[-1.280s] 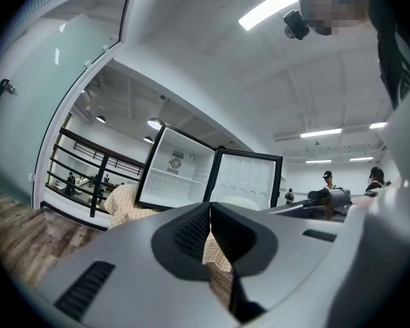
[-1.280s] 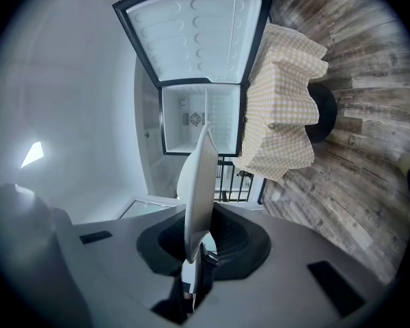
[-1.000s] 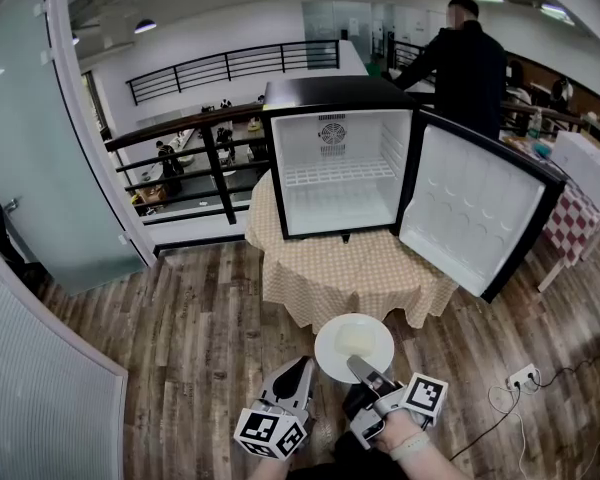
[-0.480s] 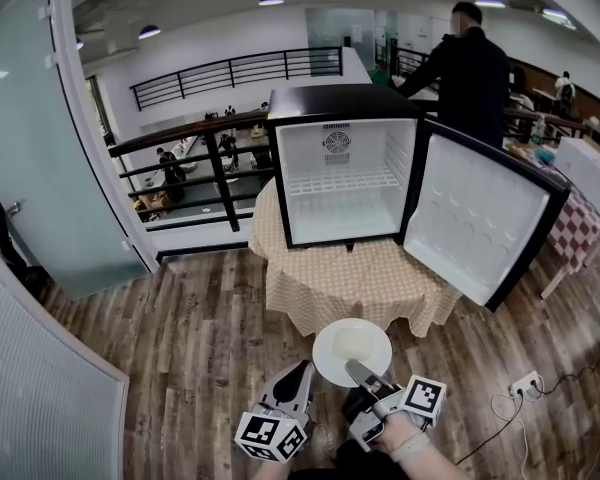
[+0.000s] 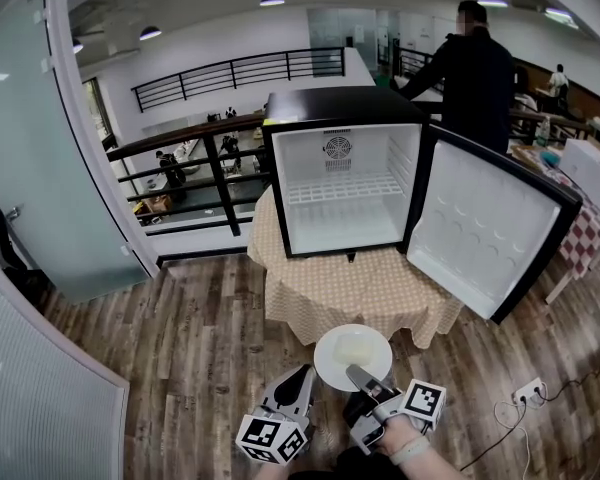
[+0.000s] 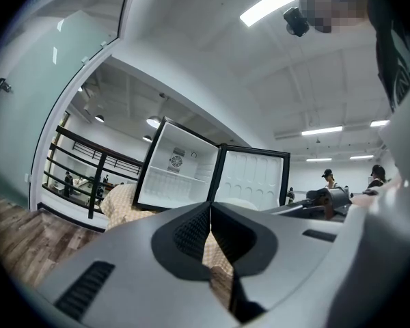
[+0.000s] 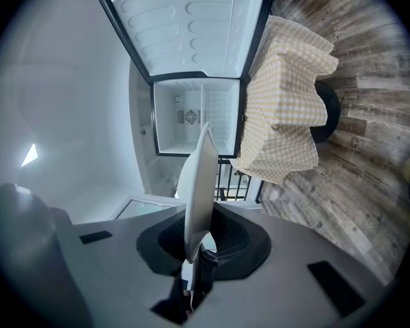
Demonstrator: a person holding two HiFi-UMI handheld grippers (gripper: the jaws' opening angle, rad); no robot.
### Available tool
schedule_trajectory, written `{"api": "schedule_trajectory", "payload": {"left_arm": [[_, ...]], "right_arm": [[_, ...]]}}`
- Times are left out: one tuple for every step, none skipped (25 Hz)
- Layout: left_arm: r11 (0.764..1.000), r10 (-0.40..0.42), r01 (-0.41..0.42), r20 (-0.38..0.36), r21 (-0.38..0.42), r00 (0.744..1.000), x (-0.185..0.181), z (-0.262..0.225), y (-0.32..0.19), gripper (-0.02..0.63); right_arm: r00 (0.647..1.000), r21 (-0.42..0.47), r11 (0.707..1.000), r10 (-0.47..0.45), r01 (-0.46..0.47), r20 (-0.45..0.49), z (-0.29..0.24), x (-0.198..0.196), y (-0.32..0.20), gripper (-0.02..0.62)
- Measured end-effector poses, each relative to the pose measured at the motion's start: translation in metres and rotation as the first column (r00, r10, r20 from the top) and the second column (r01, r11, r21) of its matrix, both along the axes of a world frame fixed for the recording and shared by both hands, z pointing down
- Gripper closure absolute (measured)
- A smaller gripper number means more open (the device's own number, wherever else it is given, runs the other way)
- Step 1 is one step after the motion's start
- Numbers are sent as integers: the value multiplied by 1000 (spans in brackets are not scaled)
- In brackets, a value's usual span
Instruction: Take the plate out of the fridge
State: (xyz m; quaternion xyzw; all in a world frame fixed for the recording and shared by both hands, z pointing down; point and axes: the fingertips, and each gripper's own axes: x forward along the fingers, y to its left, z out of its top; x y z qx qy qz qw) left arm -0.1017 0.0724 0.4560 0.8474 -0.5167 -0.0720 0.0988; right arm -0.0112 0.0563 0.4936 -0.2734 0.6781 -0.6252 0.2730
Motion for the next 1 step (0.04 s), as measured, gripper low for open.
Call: {"api": "schedule_trajectory", "payload": {"left_arm": [[1000,0,0,1,0,1000,1,0,-5,595]], "right_arm": [[1000,-1,1000,-1,1,-2,1,1,-4,537]]}}
